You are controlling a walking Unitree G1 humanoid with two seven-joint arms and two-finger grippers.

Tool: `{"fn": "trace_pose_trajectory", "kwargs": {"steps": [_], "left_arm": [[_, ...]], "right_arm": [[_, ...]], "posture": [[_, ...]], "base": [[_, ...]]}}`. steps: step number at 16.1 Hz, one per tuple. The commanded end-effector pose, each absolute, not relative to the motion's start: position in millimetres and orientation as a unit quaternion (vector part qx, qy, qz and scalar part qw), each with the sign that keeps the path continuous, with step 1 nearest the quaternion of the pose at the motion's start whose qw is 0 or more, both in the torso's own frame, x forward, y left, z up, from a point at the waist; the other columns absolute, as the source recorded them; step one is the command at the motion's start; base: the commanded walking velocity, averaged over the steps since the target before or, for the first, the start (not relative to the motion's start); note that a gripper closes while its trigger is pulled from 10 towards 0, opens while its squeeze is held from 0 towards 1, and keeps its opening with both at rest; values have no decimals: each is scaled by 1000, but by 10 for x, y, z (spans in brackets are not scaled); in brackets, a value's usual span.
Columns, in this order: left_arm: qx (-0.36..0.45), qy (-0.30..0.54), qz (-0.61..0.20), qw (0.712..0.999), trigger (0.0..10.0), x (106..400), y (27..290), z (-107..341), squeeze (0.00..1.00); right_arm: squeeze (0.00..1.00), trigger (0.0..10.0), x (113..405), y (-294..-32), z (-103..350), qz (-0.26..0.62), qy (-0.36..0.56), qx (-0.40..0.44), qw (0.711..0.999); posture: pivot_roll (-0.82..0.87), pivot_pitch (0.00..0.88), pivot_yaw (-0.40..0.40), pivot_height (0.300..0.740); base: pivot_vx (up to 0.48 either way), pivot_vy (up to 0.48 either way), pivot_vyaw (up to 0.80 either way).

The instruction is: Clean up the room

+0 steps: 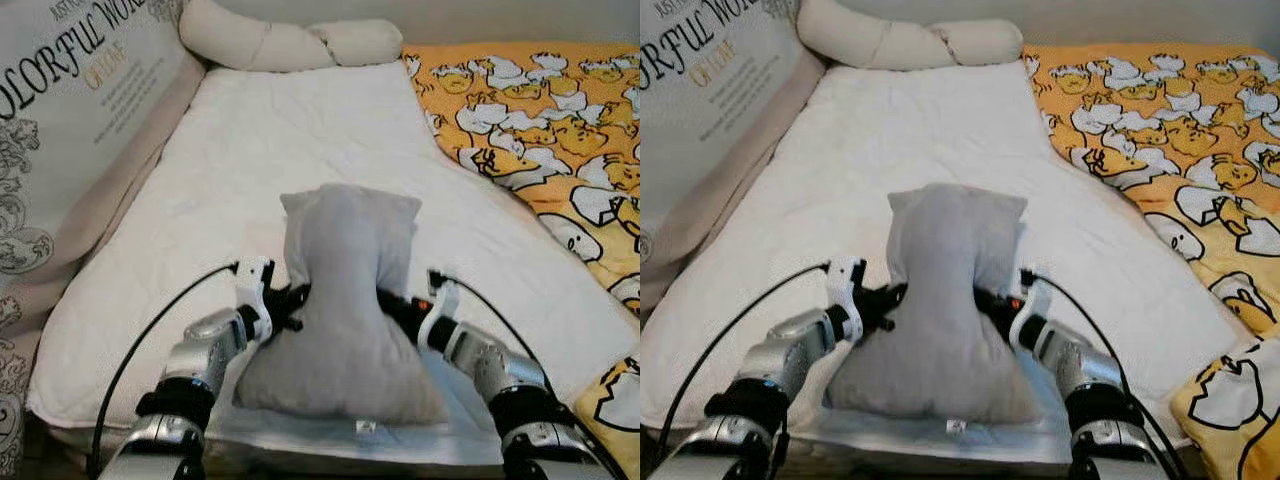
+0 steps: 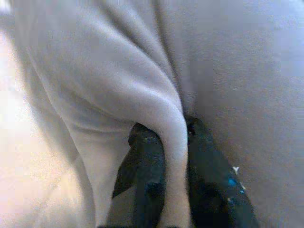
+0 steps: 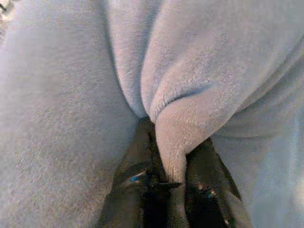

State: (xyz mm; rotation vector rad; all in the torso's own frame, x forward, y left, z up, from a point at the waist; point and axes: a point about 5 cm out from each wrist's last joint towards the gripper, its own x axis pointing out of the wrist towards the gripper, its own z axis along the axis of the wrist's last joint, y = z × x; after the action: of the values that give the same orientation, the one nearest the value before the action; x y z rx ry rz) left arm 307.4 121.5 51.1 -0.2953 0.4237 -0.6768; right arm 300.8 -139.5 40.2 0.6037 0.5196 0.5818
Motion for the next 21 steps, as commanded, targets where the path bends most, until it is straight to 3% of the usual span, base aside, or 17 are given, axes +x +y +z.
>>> {"fn": "trace_pose_trajectory", "kwargs": {"steps": [1,3,6,9,10,11,12,13,17,21], "left_arm": [[-128,169,-369,905,0,3109,1040,737,0],[-121,146,-375,907,0,3106,1040,885,0],[-123,51,-340,931,0,3087,1085,1387,0],[-71,39,-318,945,0,2998,1122,1515,0],[-44,42,-303,951,0,2979,1132,1525,0],[-33,40,-291,955,0,2979,1143,1528,0],[-8,38,-270,962,2980,2973,1170,1521,0],[2,68,-247,967,10000,2981,1204,1452,0],[28,62,-256,964,10000,2915,1182,1441,0],[35,68,-241,967,10000,2930,1237,1461,0]], "right_arm": [[0,0,3076,-1193,616,318,206,293,878],[0,0,3091,-1170,731,321,180,290,883],[0,0,3109,-1205,1018,285,111,269,913],[0,0,3028,-1200,1237,266,66,258,927],[0,1961,3006,-1225,1296,239,53,229,942],[0,10000,3004,-1250,1315,221,45,203,953],[0,10000,2992,-1285,1360,196,17,170,965],[0,10000,2964,-1316,1352,183,32,164,969],[0,10000,2876,-1305,1373,185,37,189,964],[0,10000,2774,-1309,1299,157,48,191,968]], "posture": [[-55,0,53,740],[-55,0,53,740],[-48,0,55,740],[-47,0,61,740],[-52,0,59,740],[-53,0,59,740],[-59,0,59,740],[-70,0,66,740],[-63,0,56,740],[-60,0,79,740]], "base": [[0,0,0],[0,0,0],[0,0,0],[0,0,0],[0,0,0],[0,0,0],[0,0,0],[0,0,0],[0,0,0],[0,380,0]]}}
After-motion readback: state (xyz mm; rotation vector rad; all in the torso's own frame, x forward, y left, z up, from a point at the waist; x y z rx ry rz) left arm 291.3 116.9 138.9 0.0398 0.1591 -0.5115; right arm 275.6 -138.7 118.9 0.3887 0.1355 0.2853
